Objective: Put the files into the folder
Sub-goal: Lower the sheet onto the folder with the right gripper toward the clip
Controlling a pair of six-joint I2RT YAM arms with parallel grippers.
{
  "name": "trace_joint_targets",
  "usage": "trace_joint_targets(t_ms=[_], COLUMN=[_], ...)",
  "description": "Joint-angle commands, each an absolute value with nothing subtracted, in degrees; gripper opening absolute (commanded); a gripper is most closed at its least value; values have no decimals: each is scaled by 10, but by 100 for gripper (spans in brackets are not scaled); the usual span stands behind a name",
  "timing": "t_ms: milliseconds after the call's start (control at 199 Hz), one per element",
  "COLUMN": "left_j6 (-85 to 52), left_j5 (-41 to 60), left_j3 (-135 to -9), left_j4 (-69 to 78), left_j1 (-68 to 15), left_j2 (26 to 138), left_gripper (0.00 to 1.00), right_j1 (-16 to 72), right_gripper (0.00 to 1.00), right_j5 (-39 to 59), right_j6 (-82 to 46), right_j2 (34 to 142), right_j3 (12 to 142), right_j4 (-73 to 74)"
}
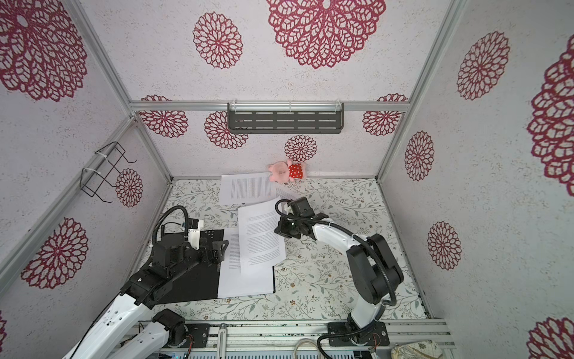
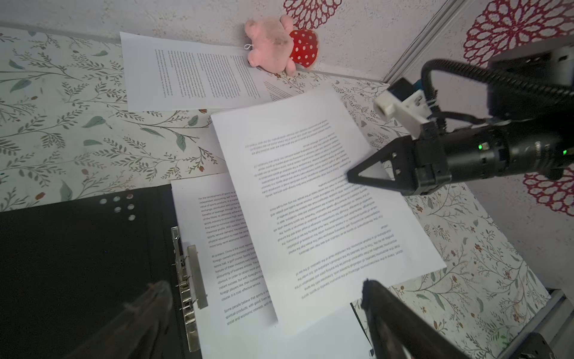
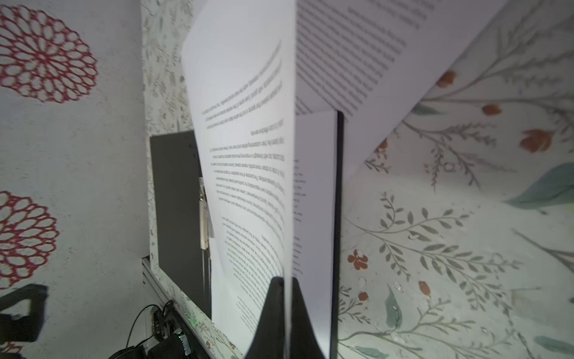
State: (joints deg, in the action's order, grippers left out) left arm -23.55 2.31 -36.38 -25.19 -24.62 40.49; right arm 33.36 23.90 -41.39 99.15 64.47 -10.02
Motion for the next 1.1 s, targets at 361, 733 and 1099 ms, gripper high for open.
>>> trace_joint_targets(t_ms=[361,733,1099], left_j6=[-220,-223,-219], left_j5=[42,36,28], left_j3=[-383,-386,-384], left_j4=[-336,-336,-341], left_j1=[-243,-243,-244], left_j2=[371,371,377], left_gripper=[99,99,99], right_j1=[390,430,453], right_gripper=[0,0,0], right_j5=[207,201,192], right_j6=[-441,-484,-507], right_j2=[1013,1022,1024], right_j3=[637,613,594], right_j4=[-57,-16,0])
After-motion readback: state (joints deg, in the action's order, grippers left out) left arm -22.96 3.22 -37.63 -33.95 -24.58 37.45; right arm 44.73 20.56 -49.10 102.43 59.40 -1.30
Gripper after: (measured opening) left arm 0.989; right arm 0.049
